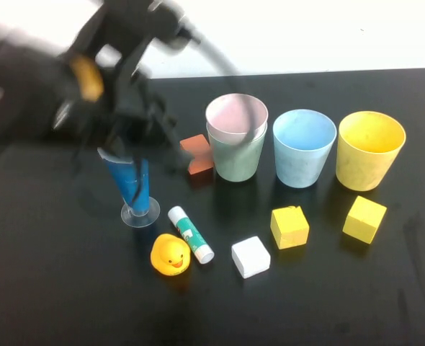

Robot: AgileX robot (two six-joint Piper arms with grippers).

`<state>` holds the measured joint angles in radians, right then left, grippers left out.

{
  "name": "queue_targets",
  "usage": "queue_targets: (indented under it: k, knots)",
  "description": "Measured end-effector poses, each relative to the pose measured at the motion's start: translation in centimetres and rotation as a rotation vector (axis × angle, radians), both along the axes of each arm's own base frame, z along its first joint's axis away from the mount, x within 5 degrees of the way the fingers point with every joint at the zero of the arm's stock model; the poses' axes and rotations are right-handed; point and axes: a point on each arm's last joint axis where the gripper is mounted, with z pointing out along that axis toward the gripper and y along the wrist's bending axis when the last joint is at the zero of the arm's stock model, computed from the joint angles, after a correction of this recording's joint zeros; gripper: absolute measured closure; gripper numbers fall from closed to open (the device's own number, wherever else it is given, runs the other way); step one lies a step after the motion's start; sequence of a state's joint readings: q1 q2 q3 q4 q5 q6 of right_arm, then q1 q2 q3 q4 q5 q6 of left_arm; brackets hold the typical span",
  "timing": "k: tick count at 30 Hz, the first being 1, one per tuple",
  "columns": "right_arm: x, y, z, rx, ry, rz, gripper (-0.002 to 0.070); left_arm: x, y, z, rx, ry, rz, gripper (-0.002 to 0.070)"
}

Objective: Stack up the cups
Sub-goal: Pick up the yellow cup

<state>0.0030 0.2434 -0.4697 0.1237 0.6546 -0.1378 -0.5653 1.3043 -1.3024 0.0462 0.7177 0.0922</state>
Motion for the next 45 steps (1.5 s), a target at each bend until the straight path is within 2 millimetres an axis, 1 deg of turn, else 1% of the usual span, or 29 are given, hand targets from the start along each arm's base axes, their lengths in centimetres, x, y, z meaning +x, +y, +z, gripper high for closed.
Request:
queue_targets:
  k: [1,3,6,8,12,14,18,21,23,29,31,34,37,40,43,45]
  knots:
    - [0.4,0.0,0.8,-0.057,0.04,0.02,0.0679,-0.8,0.4,0.1,-0.032,-0.026,-0.003,0.0673]
    - [1.3,-0.2,2.2,-0.141,0.115,0.046,0.0679,-3.1,1.5,-0.9,-0.109,-0.034,-0.004,0.0673]
    - [3.3,-0.4,4.3,-0.242,0.205,0.088,0.0679,-6.1,3.0,-3.3,-0.184,-0.021,0.001,0.0673]
    - [5.0,-0.4,5.3,-0.316,0.248,0.132,0.0679,-8.0,4.1,-4.5,-0.205,-0.03,0.003,0.0673]
    - [8.2,-0.3,6.0,-0.471,0.333,0.266,0.0679,-11.1,5.9,-7.3,-0.252,-0.001,0.023,0.0673]
    - [9.7,-0.1,5.9,-0.485,0.391,0.329,0.0679,-12.4,6.6,-8.5,-0.279,0.018,0.028,0.0673]
    - [12.4,0.7,6.1,-0.459,0.483,0.467,0.0679,-14.2,7.5,-10.1,-0.323,0.03,0.033,0.0673]
    - [14.5,1.3,6.6,-0.419,0.538,0.553,0.0679,-14.9,8.0,-10.7,-0.336,0.022,0.033,0.0673]
    - [16.0,1.6,7.0,-0.395,0.571,0.591,0.0679,-15.1,8.1,-10.8,-0.343,0.015,0.032,0.0673]
    - [21.0,2.5,7.6,-0.427,0.631,0.619,0.0679,-15.1,8.1,-10.6,-0.346,-0.008,0.026,0.0673]
    - [22.7,3.2,7.5,-0.458,0.663,0.641,0.0679,-15.1,8.1,-10.6,-0.345,-0.014,0.024,0.0673]
    - [25.1,4.7,7.3,-0.482,0.666,0.676,0.0679,-15.1,8.1,-10.6,-0.341,-0.018,0.02,0.0673]
    - [27.6,6.0,7.2,-0.47,0.659,0.685,0.0668,-15.0,8.1,-10.5,-0.34,-0.026,0.018,0.0673]
    - [29.9,6.6,7.8,-0.425,0.632,0.647,0.0596,-15.0,8.1,-10.5,-0.339,-0.032,0.015,0.0673]
    - [31.7,7.0,8.0,-0.376,0.62,0.607,0.0451,-15.0,8.1,-10.5,-0.353,-0.024,0.017,0.0673]
    - [32.8,7.2,7.7,-0.362,0.623,0.595,0.0358,-15.1,8.0,-10.4,-0.366,-0.015,0.018,0.0673]
